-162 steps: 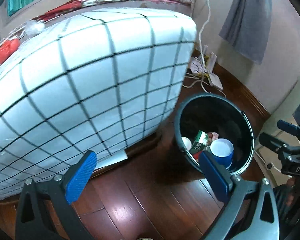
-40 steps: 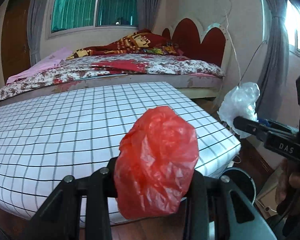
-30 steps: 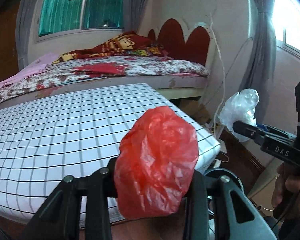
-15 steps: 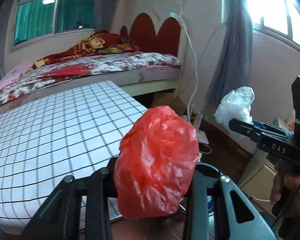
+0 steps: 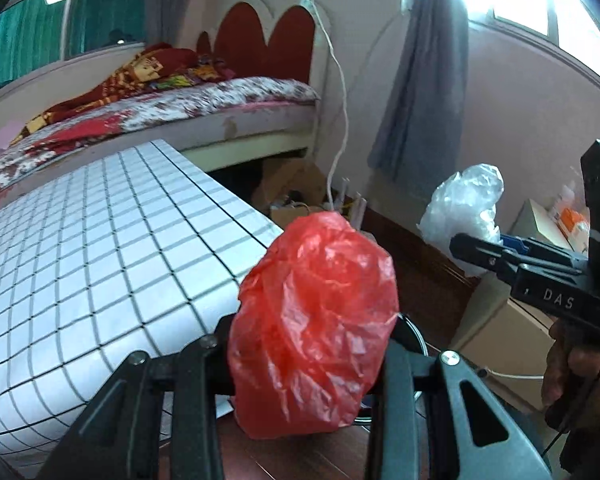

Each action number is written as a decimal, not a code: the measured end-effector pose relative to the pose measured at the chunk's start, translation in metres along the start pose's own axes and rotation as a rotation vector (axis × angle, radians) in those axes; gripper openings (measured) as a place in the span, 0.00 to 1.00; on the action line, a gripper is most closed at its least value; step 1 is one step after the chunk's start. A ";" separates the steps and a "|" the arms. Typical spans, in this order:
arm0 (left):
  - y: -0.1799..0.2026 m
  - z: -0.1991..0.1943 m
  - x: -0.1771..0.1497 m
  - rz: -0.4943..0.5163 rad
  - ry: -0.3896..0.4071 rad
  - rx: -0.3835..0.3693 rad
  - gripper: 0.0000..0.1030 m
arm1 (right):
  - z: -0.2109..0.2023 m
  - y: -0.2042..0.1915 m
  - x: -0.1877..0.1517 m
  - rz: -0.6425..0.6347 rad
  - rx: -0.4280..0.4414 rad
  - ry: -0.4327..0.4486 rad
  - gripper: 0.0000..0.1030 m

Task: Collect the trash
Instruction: 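Carry the red bag and clear bag over the black bin, then open both grippers to drop the bags into the black bin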

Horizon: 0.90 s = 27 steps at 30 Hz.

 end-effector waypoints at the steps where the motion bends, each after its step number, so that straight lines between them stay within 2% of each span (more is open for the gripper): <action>1: 0.005 0.005 -0.001 0.006 -0.010 -0.014 0.35 | 0.001 0.004 -0.003 0.001 -0.008 -0.008 0.44; 16: 0.054 0.066 -0.030 0.035 -0.129 -0.148 0.35 | 0.041 0.067 -0.057 0.029 -0.090 -0.168 0.44; 27: 0.060 0.111 -0.060 0.014 -0.224 -0.203 0.35 | 0.095 0.099 -0.086 0.020 -0.114 -0.306 0.44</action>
Point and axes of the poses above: each gripper's, at about its wrist camera, not at the fingertips, and z roughly the way its jaws point, y to its right, x to its top, the point moved 3 cm from there along z, roughly the way its jaws point, and after that the axes turned 15 degrees about z, right-handed, at the moved point
